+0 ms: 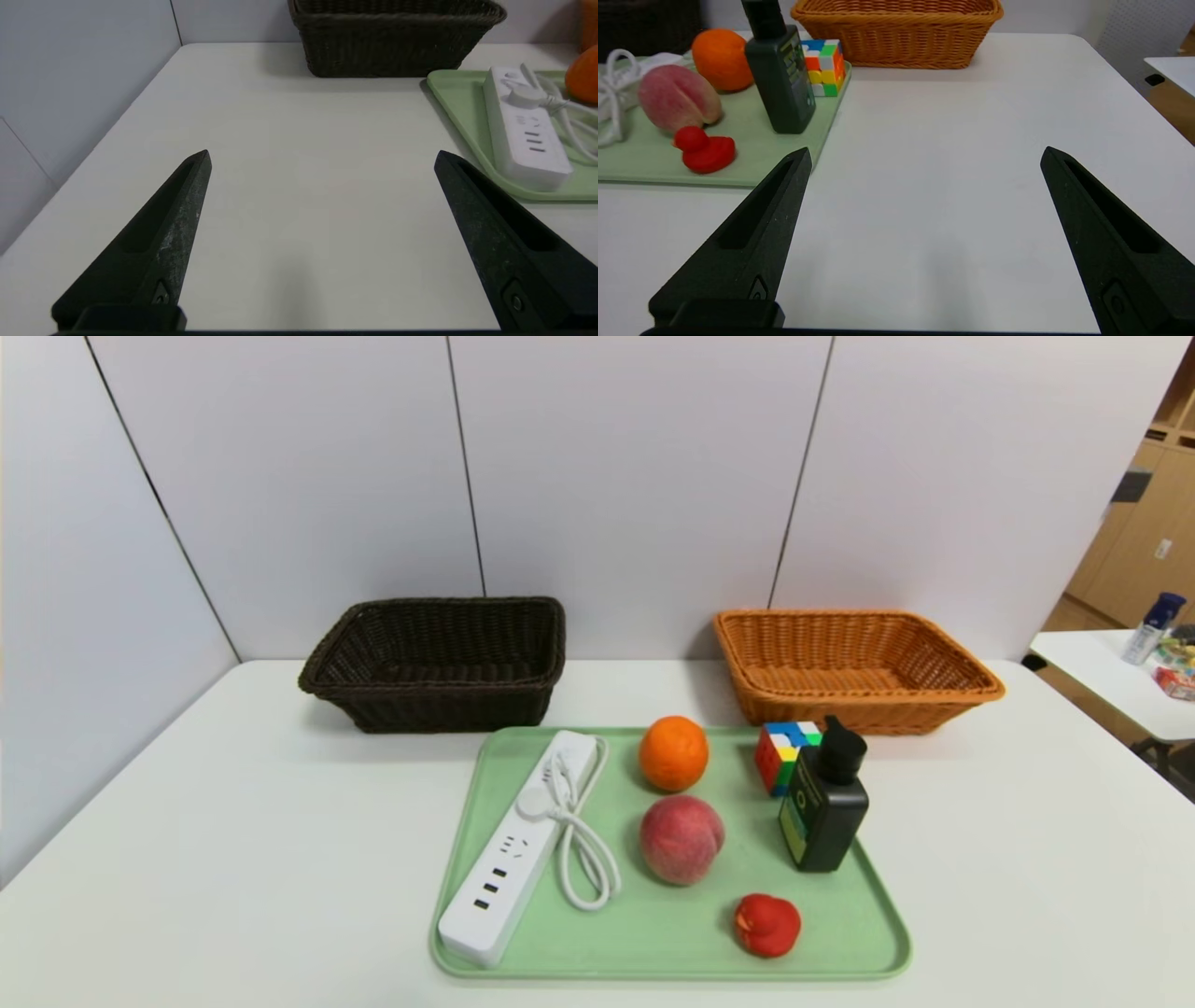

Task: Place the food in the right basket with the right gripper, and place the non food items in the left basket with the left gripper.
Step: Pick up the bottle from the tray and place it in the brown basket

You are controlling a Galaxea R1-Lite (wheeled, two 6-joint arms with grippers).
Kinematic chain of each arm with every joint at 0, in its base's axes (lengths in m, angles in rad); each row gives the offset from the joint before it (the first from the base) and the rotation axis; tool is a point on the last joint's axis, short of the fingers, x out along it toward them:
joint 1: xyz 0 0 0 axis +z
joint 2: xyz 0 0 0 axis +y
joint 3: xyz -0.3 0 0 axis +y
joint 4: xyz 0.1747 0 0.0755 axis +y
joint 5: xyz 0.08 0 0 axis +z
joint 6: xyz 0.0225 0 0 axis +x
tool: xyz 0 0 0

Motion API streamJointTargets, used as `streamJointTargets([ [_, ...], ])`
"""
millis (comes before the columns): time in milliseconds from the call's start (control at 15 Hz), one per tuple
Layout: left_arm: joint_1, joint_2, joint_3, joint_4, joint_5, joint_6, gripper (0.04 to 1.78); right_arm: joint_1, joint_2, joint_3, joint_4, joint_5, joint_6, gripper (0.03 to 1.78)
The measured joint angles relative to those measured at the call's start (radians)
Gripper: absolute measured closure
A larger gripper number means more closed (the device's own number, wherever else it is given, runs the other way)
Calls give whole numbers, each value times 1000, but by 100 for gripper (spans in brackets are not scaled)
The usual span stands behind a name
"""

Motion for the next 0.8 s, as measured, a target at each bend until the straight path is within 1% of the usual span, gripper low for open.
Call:
streamJointTargets([
  [67,0,37,-90,66,0,-5,13,0,59,-88,40,15,21,11],
  [200,0,153,-272,204,-5,-30,13,1,222,-335,141,44,69,11],
  [333,0,286,-396,286,-21,-59,13,5,414,-594,267,76,102,11],
  [467,0,427,-487,313,-33,-80,13,19,594,-823,406,105,122,11],
  [533,0,491,-524,320,-36,-88,13,36,685,-929,486,114,128,11],
  [667,0,619,-608,319,-58,-119,13,77,838,-1092,621,119,139,11],
  [733,-5,673,-661,316,-86,-154,13,101,908,-1166,685,117,145,11],
  [800,-18,724,-715,319,-121,-200,13,127,966,-1225,739,104,151,11],
])
